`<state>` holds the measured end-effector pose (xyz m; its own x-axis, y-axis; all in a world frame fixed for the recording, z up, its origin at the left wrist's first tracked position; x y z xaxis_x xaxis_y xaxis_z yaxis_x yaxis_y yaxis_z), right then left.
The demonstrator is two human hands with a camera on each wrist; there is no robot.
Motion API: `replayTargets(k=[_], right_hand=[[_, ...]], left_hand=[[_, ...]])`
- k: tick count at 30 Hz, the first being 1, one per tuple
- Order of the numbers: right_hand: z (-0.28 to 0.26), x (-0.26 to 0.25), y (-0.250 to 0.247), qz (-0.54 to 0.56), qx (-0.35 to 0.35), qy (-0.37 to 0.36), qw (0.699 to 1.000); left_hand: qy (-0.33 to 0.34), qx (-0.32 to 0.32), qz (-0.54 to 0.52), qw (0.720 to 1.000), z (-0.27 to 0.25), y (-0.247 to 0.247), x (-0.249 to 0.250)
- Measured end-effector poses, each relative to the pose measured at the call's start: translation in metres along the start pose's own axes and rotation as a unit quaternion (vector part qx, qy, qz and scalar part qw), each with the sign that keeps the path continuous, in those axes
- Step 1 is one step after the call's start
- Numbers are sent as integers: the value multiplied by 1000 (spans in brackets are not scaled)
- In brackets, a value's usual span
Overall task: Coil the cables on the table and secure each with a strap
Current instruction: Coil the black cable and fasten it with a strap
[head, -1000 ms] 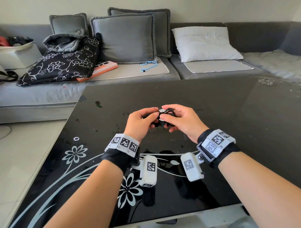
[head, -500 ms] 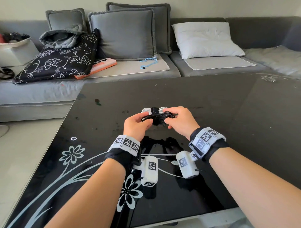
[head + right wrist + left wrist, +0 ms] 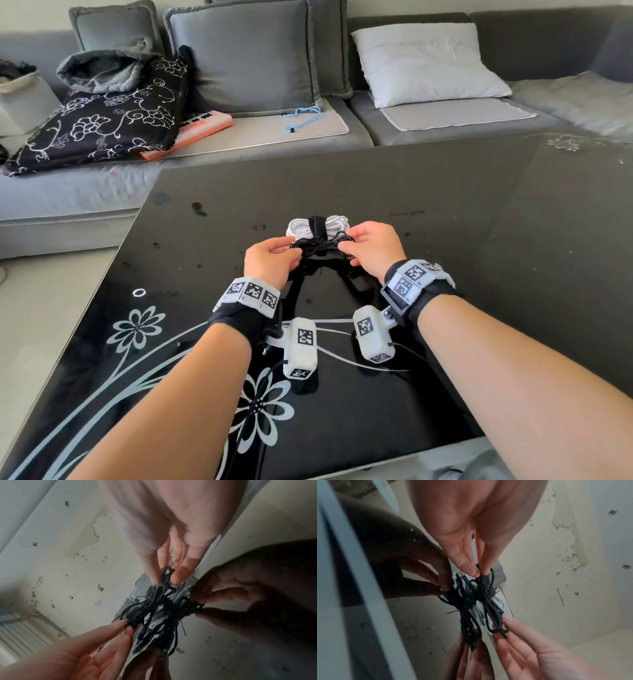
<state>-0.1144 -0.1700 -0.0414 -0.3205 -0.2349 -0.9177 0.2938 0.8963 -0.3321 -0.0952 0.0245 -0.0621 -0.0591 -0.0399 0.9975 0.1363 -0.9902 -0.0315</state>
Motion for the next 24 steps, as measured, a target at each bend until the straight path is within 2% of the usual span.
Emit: replayTargets(k=[7, 16, 20, 24], right_hand=[[2, 4, 2, -2, -9, 4, 1000], [-2, 6, -4, -72, 4, -18, 997], [-2, 8, -4, -62, 0, -15, 998], [-4, 8, -4, -43, -4, -12, 999]], left_hand=[[-25, 1, -45, 999, -3, -1, -1], [-48, 26, -99, 994, -9, -1, 5], [-49, 24, -99, 994, -11, 1, 5], [-55, 15, -158, 986, -15, -2, 7]])
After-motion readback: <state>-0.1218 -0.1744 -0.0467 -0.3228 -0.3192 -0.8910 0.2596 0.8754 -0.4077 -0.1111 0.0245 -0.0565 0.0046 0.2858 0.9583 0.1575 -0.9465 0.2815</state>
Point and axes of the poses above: each hand's wrist, its own z-axis towards the middle knuckle, its own y-axis out of the palm, x = y × z, the point moved 3 cm from there along z, towards the middle knuckle, and after that the axes turned 12 degrees about y, right-handed, at the moved point
